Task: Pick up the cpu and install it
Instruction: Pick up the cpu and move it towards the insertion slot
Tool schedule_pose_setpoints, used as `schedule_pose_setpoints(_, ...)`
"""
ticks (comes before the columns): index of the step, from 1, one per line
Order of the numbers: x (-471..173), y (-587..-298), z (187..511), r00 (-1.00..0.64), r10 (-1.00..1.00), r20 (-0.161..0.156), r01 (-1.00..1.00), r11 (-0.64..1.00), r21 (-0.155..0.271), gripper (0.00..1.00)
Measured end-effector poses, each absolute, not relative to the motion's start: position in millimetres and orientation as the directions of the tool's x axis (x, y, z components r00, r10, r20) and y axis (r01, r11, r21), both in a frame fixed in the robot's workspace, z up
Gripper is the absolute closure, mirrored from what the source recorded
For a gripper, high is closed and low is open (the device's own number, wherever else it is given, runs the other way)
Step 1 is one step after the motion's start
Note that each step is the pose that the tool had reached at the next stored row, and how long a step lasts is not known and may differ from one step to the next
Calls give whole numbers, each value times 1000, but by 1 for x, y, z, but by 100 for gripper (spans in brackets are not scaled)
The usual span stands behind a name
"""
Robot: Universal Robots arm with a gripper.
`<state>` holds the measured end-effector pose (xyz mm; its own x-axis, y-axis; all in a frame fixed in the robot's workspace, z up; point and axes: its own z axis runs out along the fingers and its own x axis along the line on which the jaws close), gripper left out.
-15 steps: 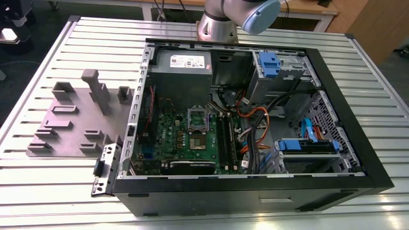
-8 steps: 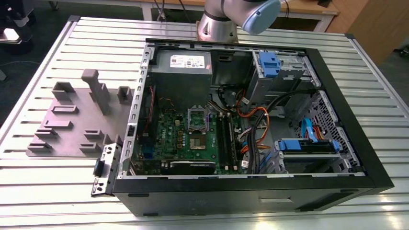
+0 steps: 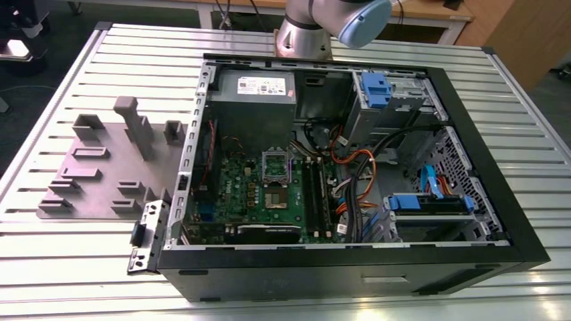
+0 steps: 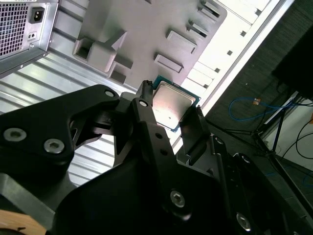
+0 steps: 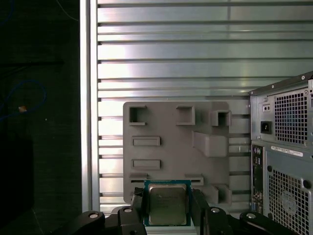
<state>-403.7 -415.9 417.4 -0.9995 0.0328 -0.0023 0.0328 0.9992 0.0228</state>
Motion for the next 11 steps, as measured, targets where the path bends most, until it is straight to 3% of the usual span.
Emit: schedule_pose_setpoints(11, -400, -416, 417, -999, 33, -2, 33, 999, 23, 53)
